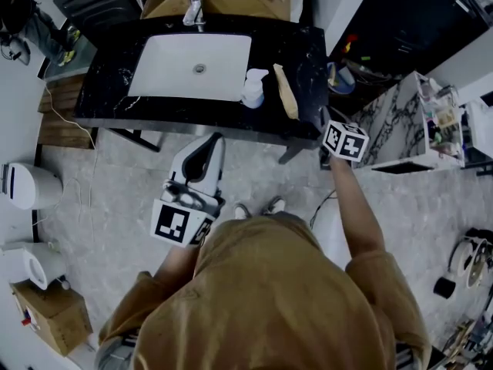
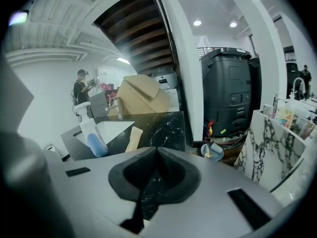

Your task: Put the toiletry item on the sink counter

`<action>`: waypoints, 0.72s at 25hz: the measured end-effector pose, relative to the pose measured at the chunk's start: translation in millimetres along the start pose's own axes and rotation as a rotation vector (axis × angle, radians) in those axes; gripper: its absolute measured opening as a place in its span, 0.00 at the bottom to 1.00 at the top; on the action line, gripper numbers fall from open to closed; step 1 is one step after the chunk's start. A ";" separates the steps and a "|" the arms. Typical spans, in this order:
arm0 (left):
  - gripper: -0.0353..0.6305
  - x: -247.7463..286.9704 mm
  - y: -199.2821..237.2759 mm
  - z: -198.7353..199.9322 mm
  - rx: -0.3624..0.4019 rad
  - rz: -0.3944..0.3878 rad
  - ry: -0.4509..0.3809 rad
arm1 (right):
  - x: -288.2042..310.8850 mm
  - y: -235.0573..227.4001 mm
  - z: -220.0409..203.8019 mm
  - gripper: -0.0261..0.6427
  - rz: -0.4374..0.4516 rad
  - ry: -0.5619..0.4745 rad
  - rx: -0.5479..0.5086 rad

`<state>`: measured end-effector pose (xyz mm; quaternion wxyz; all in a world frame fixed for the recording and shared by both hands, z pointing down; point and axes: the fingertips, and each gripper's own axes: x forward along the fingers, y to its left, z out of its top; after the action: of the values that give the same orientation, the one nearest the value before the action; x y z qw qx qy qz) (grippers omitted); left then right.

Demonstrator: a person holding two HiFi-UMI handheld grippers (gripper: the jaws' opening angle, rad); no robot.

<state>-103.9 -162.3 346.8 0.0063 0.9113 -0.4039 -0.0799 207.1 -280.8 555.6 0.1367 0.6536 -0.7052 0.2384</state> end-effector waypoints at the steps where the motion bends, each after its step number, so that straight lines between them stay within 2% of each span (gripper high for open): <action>1: 0.06 -1.1 0.6 0.7 0.005 0.001 -0.001 | -1.9 0.1 3.6 0.05 0.007 -0.009 0.011; 5: 0.06 -3.0 5.8 3.9 0.007 0.019 -0.002 | -9.5 1.6 28.7 0.04 0.046 -0.062 0.048; 9: 0.06 -2.5 12.8 13.5 0.015 0.046 -0.029 | -36.0 7.1 81.9 0.04 0.100 -0.187 0.057; 13: 0.06 -1.5 18.8 20.0 0.031 0.069 -0.033 | -78.0 18.8 138.4 0.04 0.151 -0.325 0.007; 18: 0.06 7.7 14.4 28.3 0.037 0.082 -0.052 | -122.6 25.8 181.7 0.04 0.190 -0.449 -0.081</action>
<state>-113.7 -176.2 318.9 -0.0176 0.8915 -0.4424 -0.0958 216.6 -268.5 335.4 -0.0202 0.6150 -0.7851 0.0705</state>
